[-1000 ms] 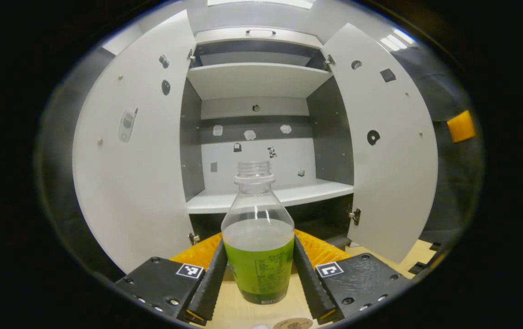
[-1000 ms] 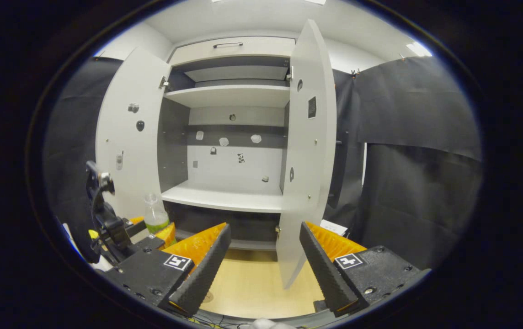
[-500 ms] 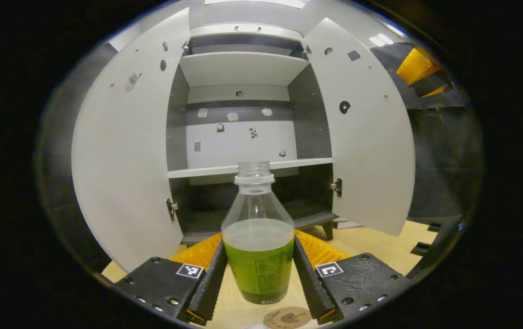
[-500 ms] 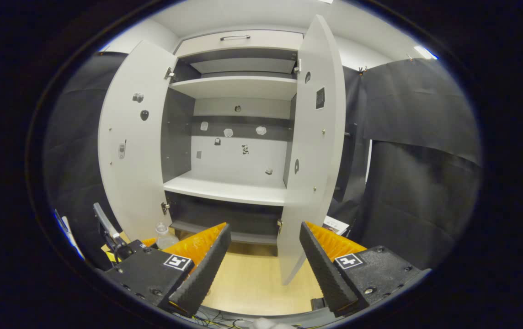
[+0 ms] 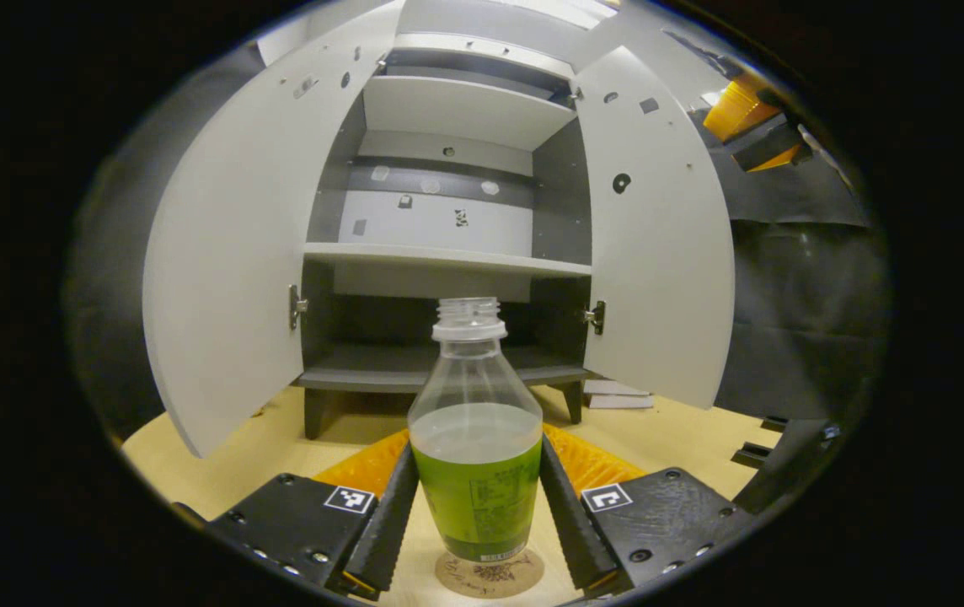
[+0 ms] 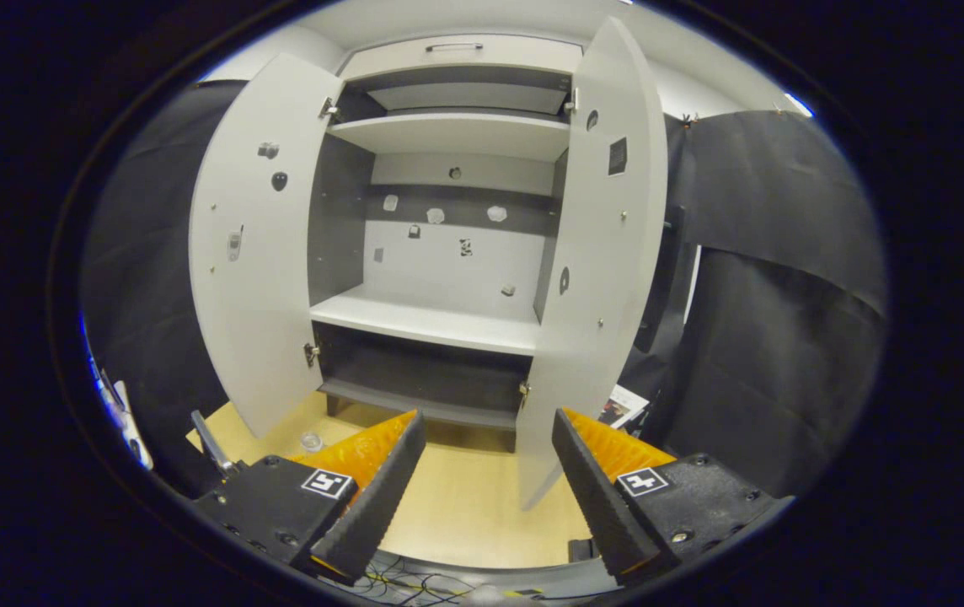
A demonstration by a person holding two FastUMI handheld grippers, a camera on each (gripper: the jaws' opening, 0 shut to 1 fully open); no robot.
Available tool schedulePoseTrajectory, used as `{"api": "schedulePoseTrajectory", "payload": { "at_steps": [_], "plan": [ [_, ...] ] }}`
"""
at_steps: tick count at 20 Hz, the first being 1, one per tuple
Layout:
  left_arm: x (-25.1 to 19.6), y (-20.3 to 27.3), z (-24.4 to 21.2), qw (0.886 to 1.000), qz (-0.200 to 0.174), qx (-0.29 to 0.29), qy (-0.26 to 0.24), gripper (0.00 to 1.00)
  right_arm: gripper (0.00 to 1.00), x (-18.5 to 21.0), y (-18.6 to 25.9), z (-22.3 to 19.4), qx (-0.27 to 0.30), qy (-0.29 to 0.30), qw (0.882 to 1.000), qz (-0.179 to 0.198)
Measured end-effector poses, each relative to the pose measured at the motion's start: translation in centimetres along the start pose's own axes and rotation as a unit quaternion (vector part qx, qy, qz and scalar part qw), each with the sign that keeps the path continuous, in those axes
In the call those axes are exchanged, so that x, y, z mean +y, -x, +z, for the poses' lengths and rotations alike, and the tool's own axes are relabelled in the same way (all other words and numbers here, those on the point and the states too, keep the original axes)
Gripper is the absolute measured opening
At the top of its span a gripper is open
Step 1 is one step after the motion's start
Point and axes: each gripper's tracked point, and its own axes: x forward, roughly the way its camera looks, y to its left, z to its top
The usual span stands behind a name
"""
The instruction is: Grasp the bottle in the cabinet with the left hand and place it on the coaster, then close the right door with the right hand and the left door with the left hand.
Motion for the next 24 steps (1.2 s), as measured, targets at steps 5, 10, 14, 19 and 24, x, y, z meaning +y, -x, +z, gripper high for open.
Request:
{"api": "schedulePoseTrajectory", "payload": {
  "at_steps": [5,10,14,19,24],
  "plan": [
    [-0.4,0.5,-3.6,1.0,-0.009,0.018,-0.021,0.78,0.99,0.6,-0.1,-0.8,0.017,0.009,1.0,0.007],
    [-0.9,0.7,-3.6,1.0,-0.012,0.007,-0.024,0.74,0.99,0.5,0.0,-1.1,0.022,0.017,1.0,0.008],
    [-1.0,1.0,-4.1,1.0,-0.012,0.016,-0.014,0.75,0.99,0.8,0.2,-1.4,0.021,0.021,0.999,0.015],
    [-0.7,2.1,-2.8,0.999,0.005,0.017,-0.026,0.96,0.98,0.0,0.8,-1.9,0.019,0.018,1.0,0.012],
    [-0.5,2.0,2.0,0.998,0.024,-0.007,-0.053,0.98,0.99,-0.7,1.7,-2.0,0.01,0.009,1.0,0.006]
  ]
}}
